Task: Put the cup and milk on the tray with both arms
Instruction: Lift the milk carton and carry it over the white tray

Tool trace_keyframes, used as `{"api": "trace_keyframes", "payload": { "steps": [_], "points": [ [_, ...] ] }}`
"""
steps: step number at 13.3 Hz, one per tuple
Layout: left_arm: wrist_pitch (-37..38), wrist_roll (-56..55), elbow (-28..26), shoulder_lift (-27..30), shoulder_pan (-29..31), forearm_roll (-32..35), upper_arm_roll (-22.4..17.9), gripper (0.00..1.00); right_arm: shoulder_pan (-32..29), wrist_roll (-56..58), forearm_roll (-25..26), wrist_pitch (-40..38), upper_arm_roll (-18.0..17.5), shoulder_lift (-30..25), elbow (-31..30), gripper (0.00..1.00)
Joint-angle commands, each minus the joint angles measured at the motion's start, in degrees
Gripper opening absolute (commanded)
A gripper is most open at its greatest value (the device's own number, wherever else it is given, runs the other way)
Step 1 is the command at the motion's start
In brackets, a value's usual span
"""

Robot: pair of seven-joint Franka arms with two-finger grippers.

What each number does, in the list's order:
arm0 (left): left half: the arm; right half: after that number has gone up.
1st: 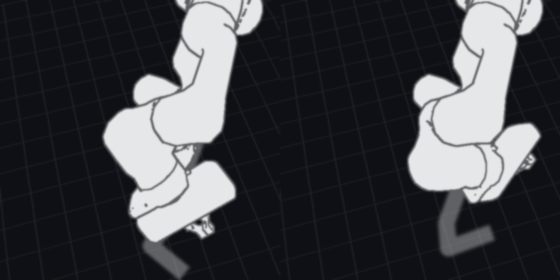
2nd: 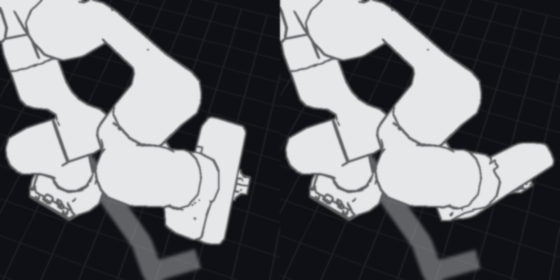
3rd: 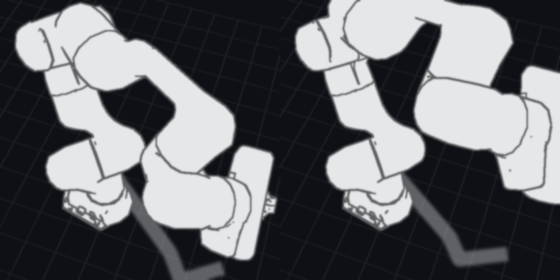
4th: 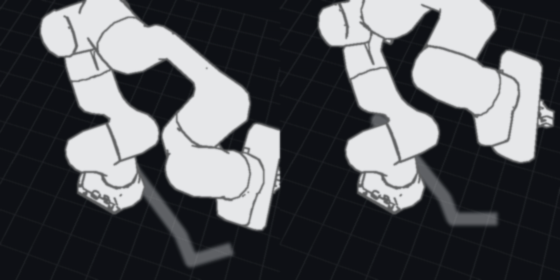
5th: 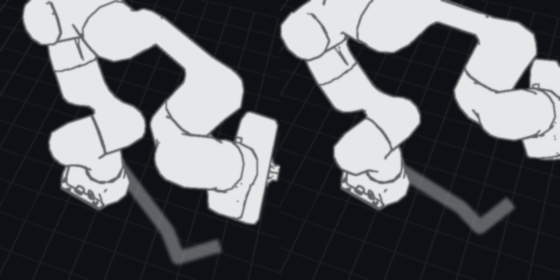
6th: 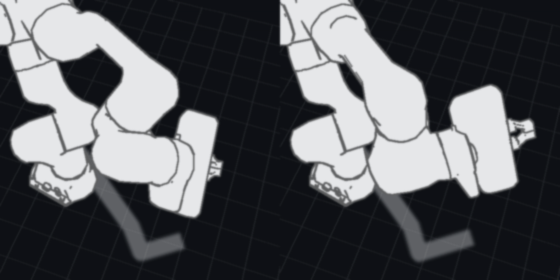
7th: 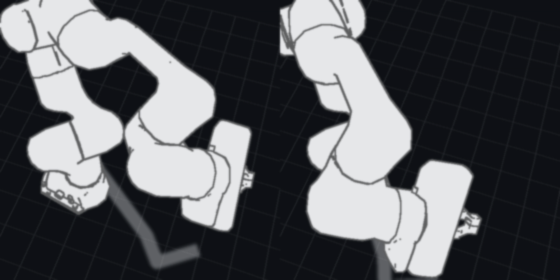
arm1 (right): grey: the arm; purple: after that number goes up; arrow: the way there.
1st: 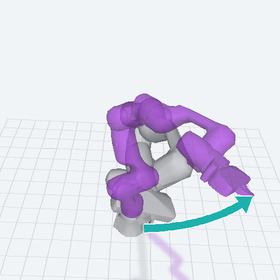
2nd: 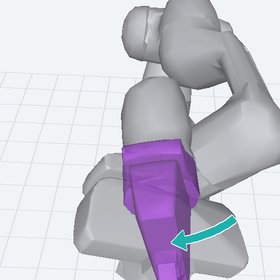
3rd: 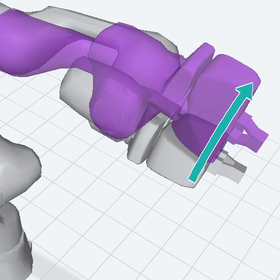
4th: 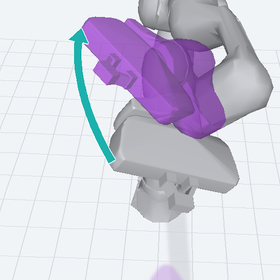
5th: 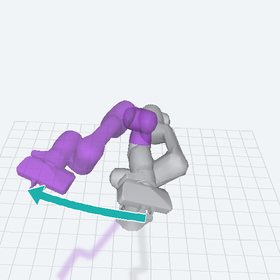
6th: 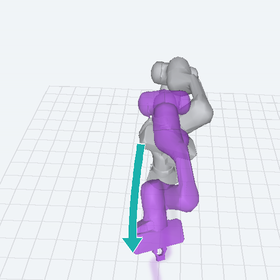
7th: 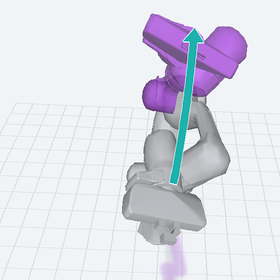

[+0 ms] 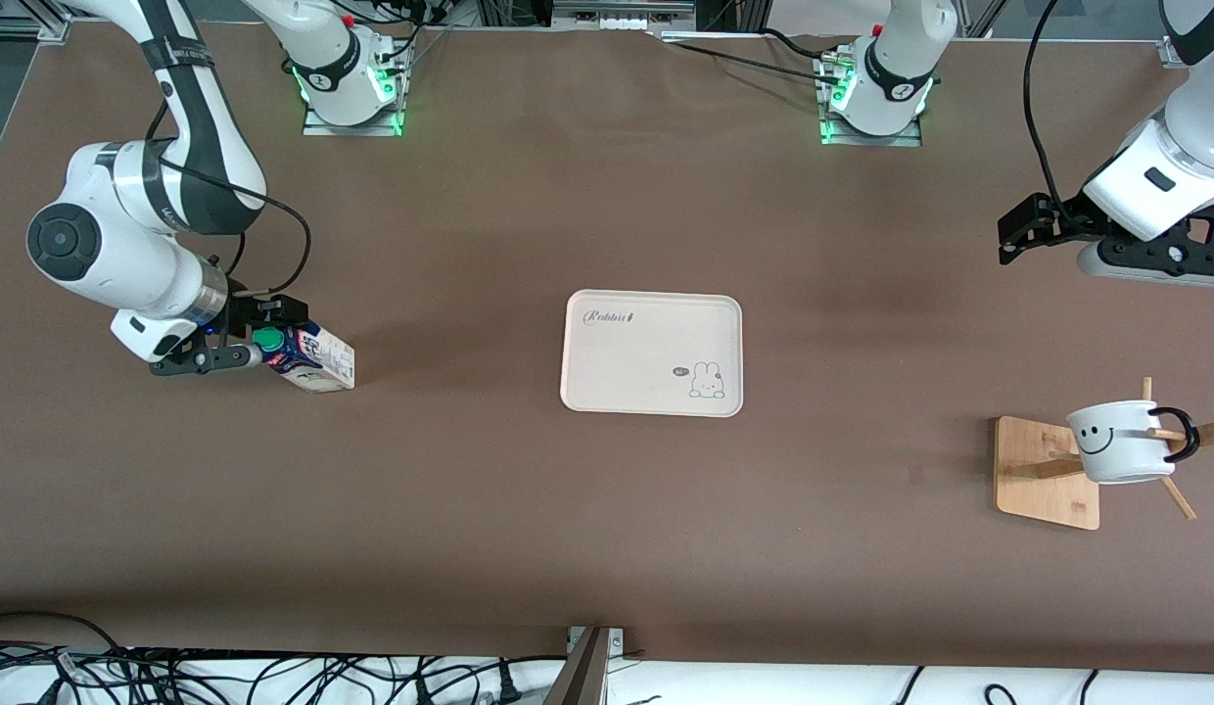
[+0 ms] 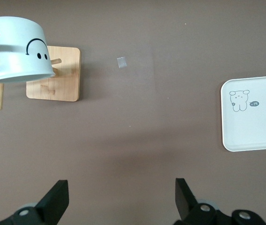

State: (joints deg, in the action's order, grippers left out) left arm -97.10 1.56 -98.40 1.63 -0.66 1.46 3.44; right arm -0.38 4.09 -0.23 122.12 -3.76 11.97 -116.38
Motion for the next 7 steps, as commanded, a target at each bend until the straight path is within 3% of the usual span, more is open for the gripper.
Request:
{"api": "trace_keyframes", "payload": {
  "steps": [1,3,4,7],
  "points": [
    [1.4,-0.4,2.1,-1.0,-0.2,1.0,0.2,1.00,0.0,-0.8,-0.8,0.8,-0.1,-1.3,-1.3,0.63],
    [1.4,-0.4,2.1,-1.0,-0.2,1.0,0.2,1.00,0.0,-0.9,-0.8,0.3,-0.1,-0.9,-0.3,0.33],
    [1.4,-0.4,2.1,-1.0,-0.2,1.0,0.2,1.00,0.1,-0.9,-0.8,0.1,-0.1,-0.6,0.4,0.24],
    [1.4,-0.4,2.1,-1.0,-0.2,1.0,0.2,1.00,1.3,-1.8,-1.9,-0.7,-0.5,-0.6,2.5,0.23]
  ]
}}
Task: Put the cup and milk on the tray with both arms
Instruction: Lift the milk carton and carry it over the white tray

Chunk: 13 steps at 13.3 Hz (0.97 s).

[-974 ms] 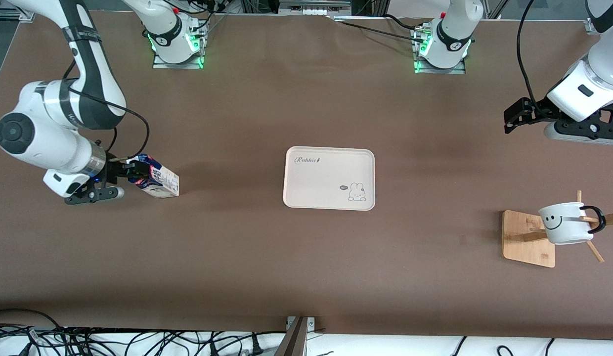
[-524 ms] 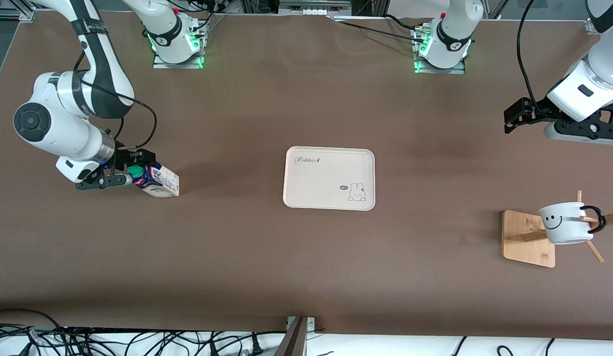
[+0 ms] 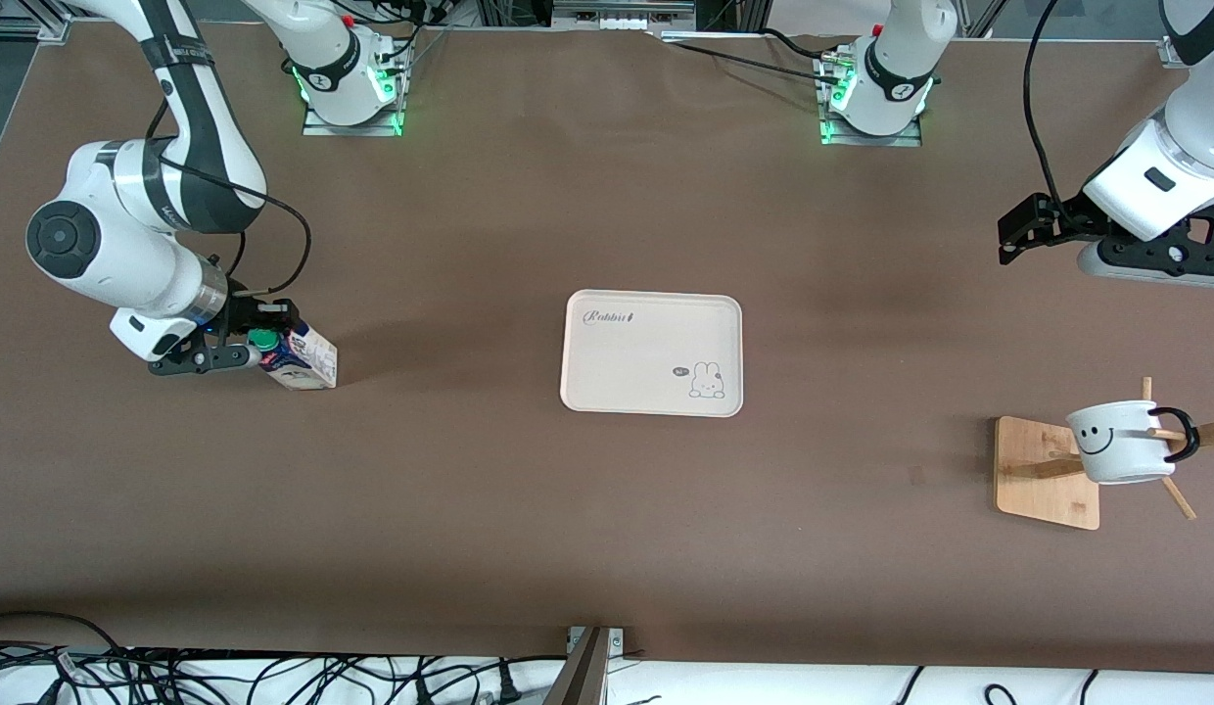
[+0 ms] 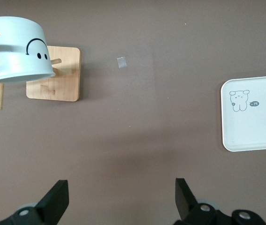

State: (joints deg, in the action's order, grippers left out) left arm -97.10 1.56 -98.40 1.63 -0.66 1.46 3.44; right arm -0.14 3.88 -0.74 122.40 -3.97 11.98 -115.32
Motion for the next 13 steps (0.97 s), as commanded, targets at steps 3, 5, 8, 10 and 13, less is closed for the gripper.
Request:
{"api": "trace_keyframes", "payload": {
  "steps": [3,5,8,10,13],
  "points": [
    [1.4,-0.4,2.1,-1.0,-0.2,1.0,0.2,1.00,8.9,-11.7,-3.9,-6.7,-0.3,-0.2,7.0,0.24],
    [1.4,-0.4,2.1,-1.0,-0.2,1.0,0.2,1.00,15.4,-19.7,-4.4,-7.3,-0.3,1.5,11.2,0.24],
    [1.4,-0.4,2.1,-1.0,-0.2,1.0,0.2,1.00,26.4,-31.8,-8.6,-7.1,-0.3,6.1,17.8,0.24],
    [1.4,-0.4,2.1,-1.0,-0.2,1.0,0.2,1.00,33.7,-40.6,-8.0,-6.4,-0.3,9.9,21.5,0.24],
    [1.4,-0.4,2.1,-1.0,-0.2,1.0,0.2,1.00,40.2,-47.5,-7.8,-1.0,-0.2,14.7,25.0,0.24]
  ]
}}
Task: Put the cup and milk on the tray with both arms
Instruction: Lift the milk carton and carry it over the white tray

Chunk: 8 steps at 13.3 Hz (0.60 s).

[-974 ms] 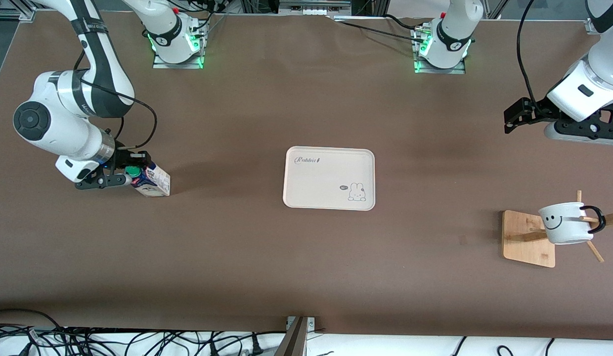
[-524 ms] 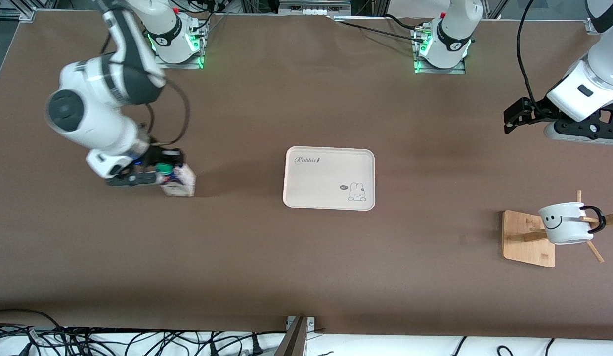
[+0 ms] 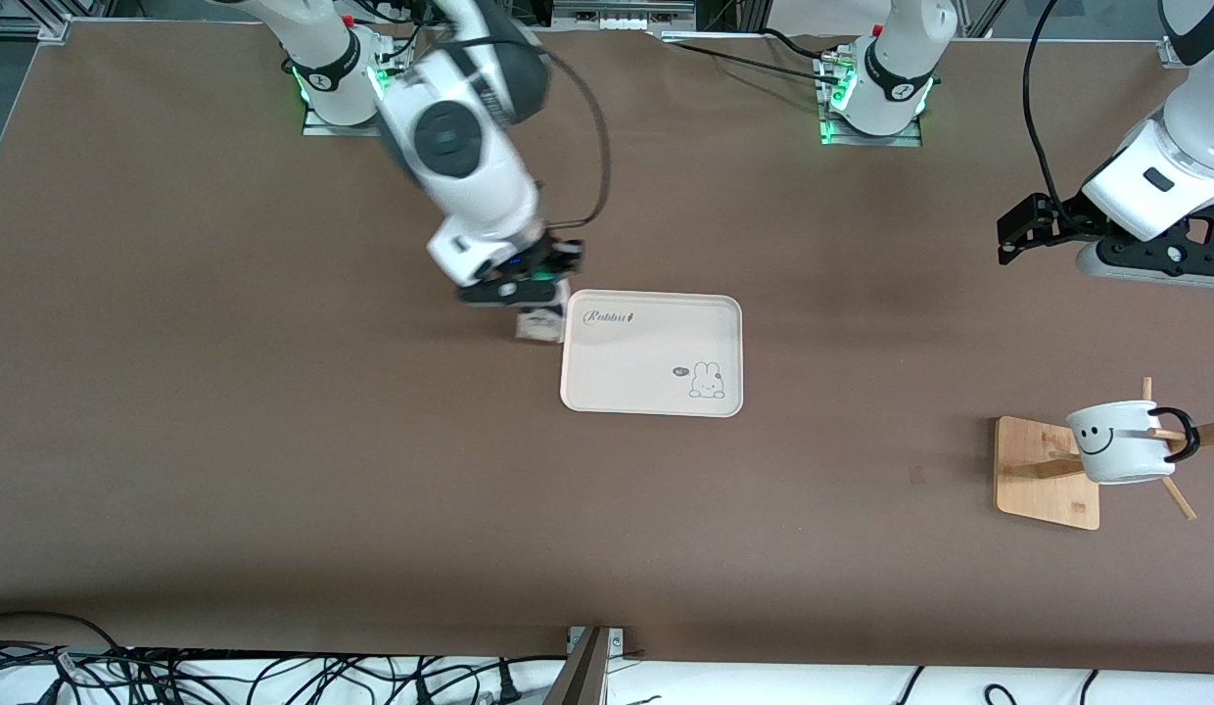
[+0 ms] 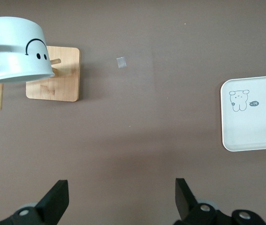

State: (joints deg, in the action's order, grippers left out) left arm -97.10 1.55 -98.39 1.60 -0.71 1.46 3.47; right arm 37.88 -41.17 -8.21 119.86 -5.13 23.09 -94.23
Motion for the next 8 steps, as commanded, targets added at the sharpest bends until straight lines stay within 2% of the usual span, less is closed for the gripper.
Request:
{"api": "trace_keyframes", "payload": {
  "steps": [1,4,8],
  "points": [
    [1.4,-0.4,2.1,-1.0,-0.2,1.0,0.1,1.00,3.2,-3.0,-0.2,2.9,1.0,5.2,5.0,0.24],
    [1.4,-0.3,2.1,-1.0,-0.1,1.0,0.1,1.00,3.6,-3.0,1.0,3.4,1.2,8.3,8.5,0.24],
    [1.4,-0.2,2.1,-1.0,-0.2,0.9,0.1,1.00,3.5,-2.5,1.2,3.5,1.4,9.4,8.6,0.25]
  ]
}}
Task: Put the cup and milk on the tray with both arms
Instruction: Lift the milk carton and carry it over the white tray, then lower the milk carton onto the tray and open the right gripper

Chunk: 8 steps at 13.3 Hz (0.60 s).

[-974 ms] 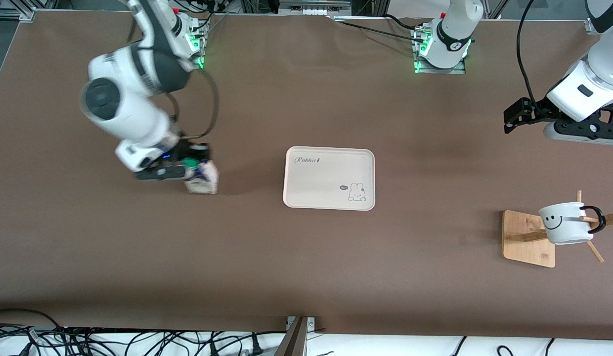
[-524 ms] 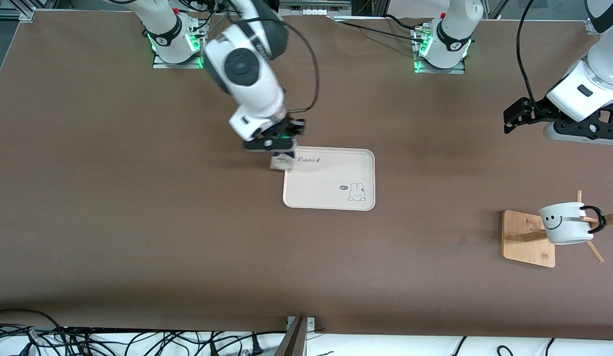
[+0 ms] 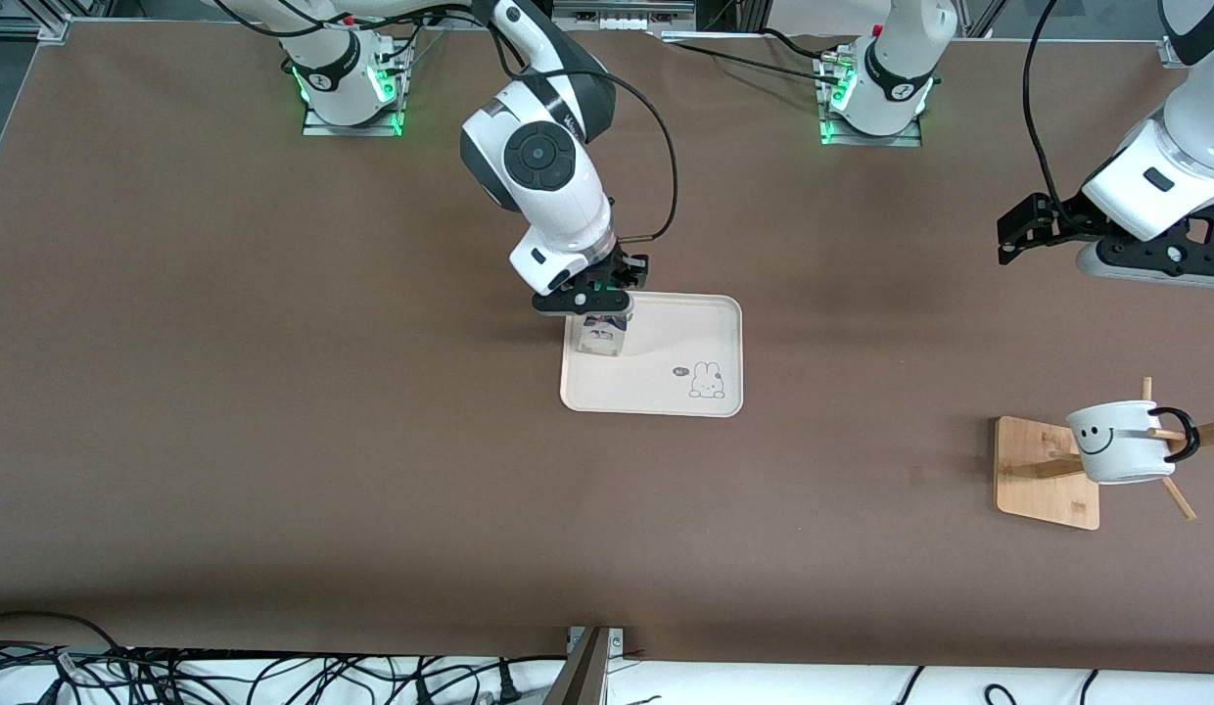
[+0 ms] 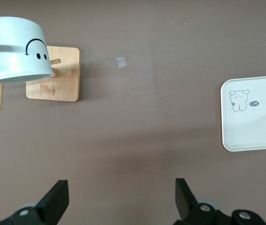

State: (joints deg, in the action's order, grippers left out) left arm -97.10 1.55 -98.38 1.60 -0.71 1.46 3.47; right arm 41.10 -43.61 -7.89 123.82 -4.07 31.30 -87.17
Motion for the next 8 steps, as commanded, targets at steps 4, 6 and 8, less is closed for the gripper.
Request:
{"api": "trace_keyframes", "payload": {
  "steps": [4,6,8],
  "points": [
    [1.6,-0.2,2.0,-0.9,-0.1,1.0,0.1,1.00,0.3,0.1,2.0,1.7,0.4,2.5,1.6,0.28],
    [1.6,-0.2,2.0,-0.9,-0.1,1.0,0.1,1.00,0.3,0.2,3.0,1.7,0.4,2.8,1.6,0.38],
    [1.6,-0.3,2.1,-0.9,-0.2,1.0,0.1,1.00,0.2,0.3,3.8,1.7,0.4,3.2,1.5,0.72]
  ]
}}
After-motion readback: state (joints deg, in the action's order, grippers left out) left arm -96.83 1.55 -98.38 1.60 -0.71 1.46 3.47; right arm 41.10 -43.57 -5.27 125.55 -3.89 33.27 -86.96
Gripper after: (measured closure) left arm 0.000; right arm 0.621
